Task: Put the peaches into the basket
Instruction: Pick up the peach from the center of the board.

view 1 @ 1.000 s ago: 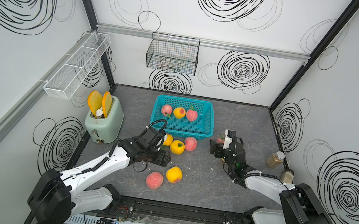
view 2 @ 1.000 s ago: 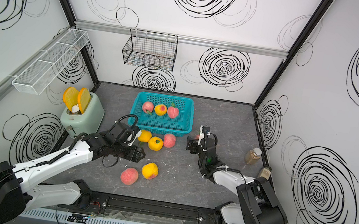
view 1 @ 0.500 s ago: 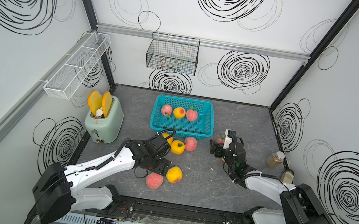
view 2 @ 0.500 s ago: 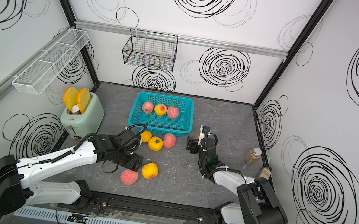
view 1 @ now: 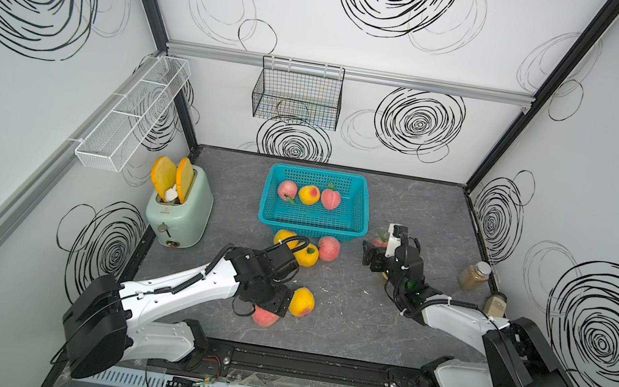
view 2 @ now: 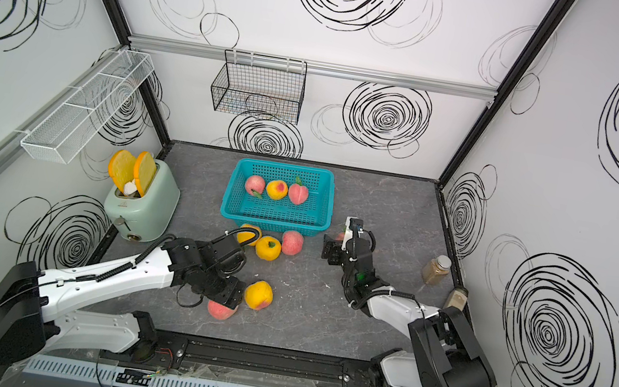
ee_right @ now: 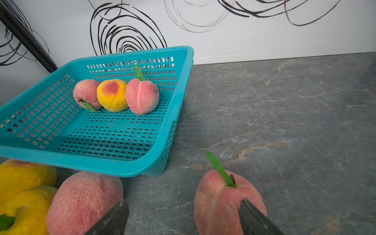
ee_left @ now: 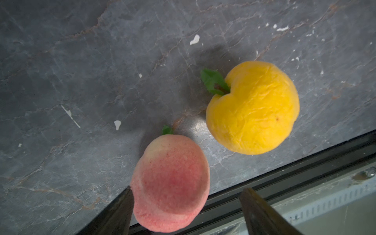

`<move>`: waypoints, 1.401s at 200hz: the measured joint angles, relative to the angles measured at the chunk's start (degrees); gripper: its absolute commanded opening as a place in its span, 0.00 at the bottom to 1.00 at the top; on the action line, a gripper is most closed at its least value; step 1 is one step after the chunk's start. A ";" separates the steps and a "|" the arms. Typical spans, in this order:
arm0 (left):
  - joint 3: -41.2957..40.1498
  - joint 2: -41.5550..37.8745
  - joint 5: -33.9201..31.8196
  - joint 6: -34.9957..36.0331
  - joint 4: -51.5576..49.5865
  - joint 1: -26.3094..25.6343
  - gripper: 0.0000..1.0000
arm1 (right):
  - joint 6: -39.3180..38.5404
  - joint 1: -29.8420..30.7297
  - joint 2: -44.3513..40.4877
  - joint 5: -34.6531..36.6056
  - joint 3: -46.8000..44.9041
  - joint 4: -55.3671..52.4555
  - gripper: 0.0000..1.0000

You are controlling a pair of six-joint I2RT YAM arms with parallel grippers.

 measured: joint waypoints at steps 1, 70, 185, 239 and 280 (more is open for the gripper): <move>-0.02 0.00 0.00 0.00 -0.02 -0.02 0.87 | 0.00 0.00 0.00 0.00 0.00 0.00 0.88; -3.98 0.00 -0.09 -1.31 -0.63 -1.01 0.87 | 0.22 0.00 0.00 0.09 0.00 0.00 0.88; -6.38 0.63 0.44 -1.53 1.62 -1.09 0.83 | 0.37 0.00 0.00 0.24 0.00 0.00 0.88; -6.71 0.57 0.61 -1.53 2.80 -1.09 0.74 | 0.37 0.00 0.00 0.24 0.00 0.00 0.88; -7.56 -0.42 1.03 -1.68 4.24 -1.09 0.68 | 0.37 0.00 0.00 0.24 0.00 0.00 0.88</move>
